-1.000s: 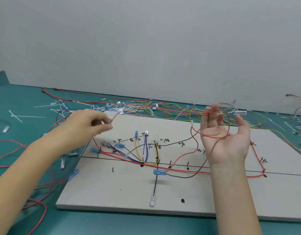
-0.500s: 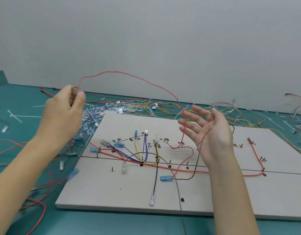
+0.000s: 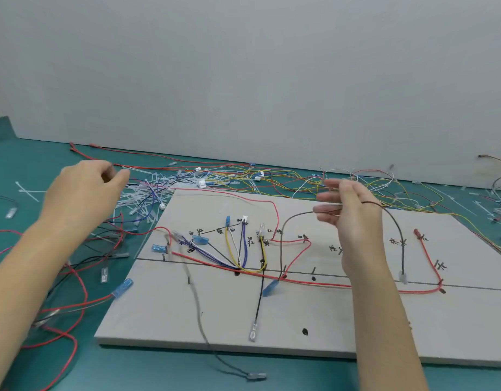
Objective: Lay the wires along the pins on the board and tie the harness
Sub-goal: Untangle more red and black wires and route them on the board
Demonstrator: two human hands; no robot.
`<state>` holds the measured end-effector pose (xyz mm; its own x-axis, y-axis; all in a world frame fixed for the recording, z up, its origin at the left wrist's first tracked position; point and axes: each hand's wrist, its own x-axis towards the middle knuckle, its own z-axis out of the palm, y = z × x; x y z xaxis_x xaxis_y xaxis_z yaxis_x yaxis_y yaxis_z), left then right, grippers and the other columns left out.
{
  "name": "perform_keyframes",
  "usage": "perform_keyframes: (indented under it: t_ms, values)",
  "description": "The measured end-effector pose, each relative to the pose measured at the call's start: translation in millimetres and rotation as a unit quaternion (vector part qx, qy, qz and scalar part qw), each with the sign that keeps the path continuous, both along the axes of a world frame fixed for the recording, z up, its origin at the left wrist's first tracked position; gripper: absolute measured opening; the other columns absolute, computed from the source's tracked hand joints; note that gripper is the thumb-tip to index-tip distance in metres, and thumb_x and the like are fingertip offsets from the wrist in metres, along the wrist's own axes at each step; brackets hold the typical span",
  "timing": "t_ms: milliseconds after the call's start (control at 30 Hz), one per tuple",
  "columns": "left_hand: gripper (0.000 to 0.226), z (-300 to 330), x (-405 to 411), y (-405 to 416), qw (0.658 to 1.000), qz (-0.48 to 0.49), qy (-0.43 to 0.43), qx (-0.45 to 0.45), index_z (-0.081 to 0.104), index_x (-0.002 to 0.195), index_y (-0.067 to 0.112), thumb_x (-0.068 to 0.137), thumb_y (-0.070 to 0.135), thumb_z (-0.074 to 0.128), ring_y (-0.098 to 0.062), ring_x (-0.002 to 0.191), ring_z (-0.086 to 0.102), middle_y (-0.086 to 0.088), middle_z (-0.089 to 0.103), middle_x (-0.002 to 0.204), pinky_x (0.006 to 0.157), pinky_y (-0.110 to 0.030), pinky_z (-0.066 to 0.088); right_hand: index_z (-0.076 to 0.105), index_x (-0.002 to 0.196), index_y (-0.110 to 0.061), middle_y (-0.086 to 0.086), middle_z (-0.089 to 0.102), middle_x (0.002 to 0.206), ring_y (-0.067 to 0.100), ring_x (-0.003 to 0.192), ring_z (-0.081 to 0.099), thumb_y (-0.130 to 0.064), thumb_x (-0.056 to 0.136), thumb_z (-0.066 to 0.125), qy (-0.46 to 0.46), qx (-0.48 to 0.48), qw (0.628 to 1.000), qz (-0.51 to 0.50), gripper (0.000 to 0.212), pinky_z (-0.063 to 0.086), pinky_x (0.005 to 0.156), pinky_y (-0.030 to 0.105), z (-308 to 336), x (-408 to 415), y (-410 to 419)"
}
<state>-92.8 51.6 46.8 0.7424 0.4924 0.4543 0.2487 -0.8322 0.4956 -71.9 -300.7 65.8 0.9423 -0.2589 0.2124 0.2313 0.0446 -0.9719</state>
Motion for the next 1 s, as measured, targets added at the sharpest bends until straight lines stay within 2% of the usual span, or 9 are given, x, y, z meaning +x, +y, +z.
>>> perform_keyframes:
  t_ms: [67, 200, 333, 467, 533, 600, 733, 800, 1000]
  values:
    - [0.041, 4, 0, -8, 0.995, -0.060, -0.069, -0.026, 0.058, 0.063, 0.015, 0.095, 0.040, 0.051, -0.018, 0.061, 0.055, -0.001, 0.063, 0.061, 0.059, -0.031, 0.042, 0.060, 0.110, -0.010, 0.007, 0.064, 0.085, 0.013, 0.058, 0.061, -0.007, 0.103, 0.036, -0.035, 0.017, 0.999, 0.015, 0.025, 0.053, 0.055, 0.021, 3, -4, 5]
    - [0.036, 12, -6, -29, 0.971, -0.160, -0.170, -0.058, 0.059, 0.070, 0.014, 0.097, 0.038, 0.054, -0.006, 0.051, 0.049, -0.003, 0.058, 0.058, 0.049, -0.012, 0.033, 0.063, 0.101, -0.015, 0.006, 0.063, 0.075, 0.005, 0.036, 0.045, -0.009, 0.102, 0.044, -0.130, 0.044, 0.989, 0.057, 0.020, 0.036, 0.040, 0.017, 12, -13, 20]
    - [0.037, 17, -15, -51, 0.943, -0.234, -0.225, -0.069, 0.060, 0.075, 0.010, 0.096, 0.040, 0.055, -0.020, 0.056, 0.043, -0.009, 0.052, 0.057, 0.051, -0.023, 0.032, 0.070, 0.095, -0.019, -0.006, 0.063, 0.081, -0.002, 0.057, 0.049, -0.014, 0.090, 0.066, -0.157, -0.106, 0.976, 0.103, 0.008, 0.037, 0.058, 0.011, 19, -20, 43]
    - [0.031, 17, -23, -73, 0.924, -0.303, -0.226, -0.065, 0.056, 0.072, 0.018, 0.095, 0.039, 0.054, -0.016, 0.052, 0.039, -0.006, 0.047, 0.057, 0.050, -0.025, 0.032, 0.060, 0.126, -0.025, -0.011, 0.056, 0.124, -0.013, 0.080, 0.054, -0.013, 0.087, 0.069, -0.253, -0.239, 0.923, 0.166, 0.041, 0.032, 0.068, 0.008, 26, -34, 69]
    - [0.029, 16, -25, -83, 0.916, -0.333, -0.220, -0.042, 0.051, 0.069, 0.026, 0.095, 0.039, 0.052, -0.009, 0.050, 0.038, 0.000, 0.050, 0.062, 0.049, -0.019, 0.031, 0.052, 0.136, -0.029, -0.015, 0.045, 0.142, -0.009, 0.112, 0.051, -0.016, 0.089, 0.066, -0.311, -0.309, 0.881, 0.178, 0.051, 0.042, 0.077, 0.015, 28, -41, 83]
    - [0.030, 14, -26, -90, 0.910, -0.347, -0.227, -0.030, 0.057, 0.072, 0.017, 0.093, 0.037, 0.050, -0.010, 0.052, 0.042, 0.001, 0.051, 0.057, 0.050, -0.019, 0.034, 0.049, 0.138, -0.035, -0.020, 0.039, 0.147, -0.012, 0.108, 0.050, -0.022, 0.092, 0.060, -0.310, -0.377, 0.851, 0.192, 0.050, 0.049, 0.081, 0.025, 29, -45, 94]
    - [0.040, 8, -26, -94, 0.905, -0.369, -0.212, -0.001, 0.062, 0.078, 0.002, 0.094, 0.036, 0.048, -0.009, 0.053, 0.041, 0.009, 0.046, 0.054, 0.050, -0.019, 0.033, 0.060, 0.128, -0.017, -0.002, 0.060, 0.121, 0.007, 0.108, 0.053, -0.025, 0.098, 0.054, -0.199, -0.367, 0.871, 0.260, 0.031, 0.048, 0.091, 0.036, 21, -37, 93]
    - [0.041, 6, -26, -95, 0.902, -0.387, -0.194, 0.009, 0.065, 0.080, 0.005, 0.093, 0.040, 0.049, -0.009, 0.054, 0.040, 0.010, 0.044, 0.055, 0.051, -0.023, 0.034, 0.069, 0.114, -0.012, 0.003, 0.065, 0.100, 0.011, 0.091, 0.054, -0.023, 0.096, 0.059, -0.176, -0.347, 0.879, 0.277, 0.023, 0.046, 0.080, 0.030, 19, -31, 88]
    - [0.039, 0, -19, -87, 0.911, -0.387, -0.143, 0.004, 0.059, 0.067, 0.016, 0.086, 0.051, 0.062, -0.019, 0.051, 0.035, -0.001, 0.045, 0.049, 0.051, -0.029, 0.032, 0.073, 0.075, -0.019, -0.012, 0.041, 0.050, 0.007, 0.053, 0.033, -0.016, 0.084, 0.074, -0.128, -0.279, 0.912, 0.274, 0.009, 0.029, 0.055, 0.023, 25, -16, 66]
